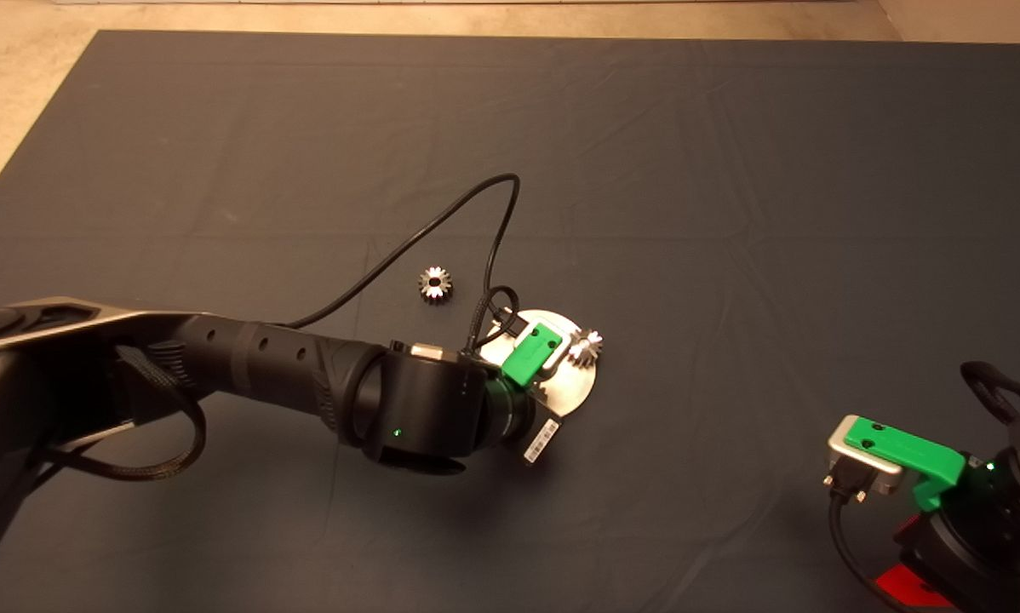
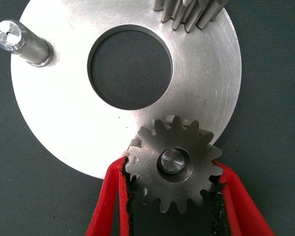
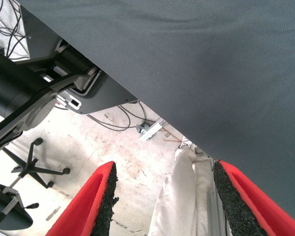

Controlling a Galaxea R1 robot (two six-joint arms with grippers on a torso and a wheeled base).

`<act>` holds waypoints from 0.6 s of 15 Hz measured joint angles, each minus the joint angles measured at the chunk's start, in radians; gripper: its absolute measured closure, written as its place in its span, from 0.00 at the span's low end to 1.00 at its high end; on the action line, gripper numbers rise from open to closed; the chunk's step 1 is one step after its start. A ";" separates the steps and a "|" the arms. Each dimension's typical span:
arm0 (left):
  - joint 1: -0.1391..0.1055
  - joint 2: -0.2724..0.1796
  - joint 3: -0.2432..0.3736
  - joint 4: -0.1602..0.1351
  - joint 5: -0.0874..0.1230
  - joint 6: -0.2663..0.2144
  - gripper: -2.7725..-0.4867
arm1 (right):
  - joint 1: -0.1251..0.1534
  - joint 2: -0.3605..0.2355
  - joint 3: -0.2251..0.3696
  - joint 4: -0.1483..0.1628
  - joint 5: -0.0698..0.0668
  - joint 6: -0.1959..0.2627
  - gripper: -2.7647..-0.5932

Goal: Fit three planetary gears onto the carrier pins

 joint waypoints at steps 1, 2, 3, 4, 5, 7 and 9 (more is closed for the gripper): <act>0.000 0.000 0.000 0.001 0.000 0.000 0.91 | 0.000 0.000 0.000 0.000 0.000 0.000 0.61; 0.000 0.000 0.000 0.002 -0.001 0.000 0.91 | 0.000 0.000 0.000 0.000 0.000 0.000 0.61; 0.000 0.000 -0.001 0.002 -0.001 0.000 0.91 | 0.000 0.000 0.000 0.000 0.000 0.000 0.61; 0.000 0.000 -0.001 0.002 -0.002 0.000 0.91 | 0.000 0.000 0.000 0.000 0.000 0.000 0.61; 0.000 0.000 -0.001 0.002 -0.002 0.001 0.91 | 0.000 0.000 0.000 0.000 0.000 0.000 0.61; 0.005 -0.001 -0.002 0.006 -0.002 0.005 0.86 | 0.000 0.000 0.000 0.000 0.000 0.000 0.61; 0.006 -0.001 -0.002 0.010 -0.003 0.006 0.82 | 0.000 0.000 0.000 0.000 0.000 0.000 0.61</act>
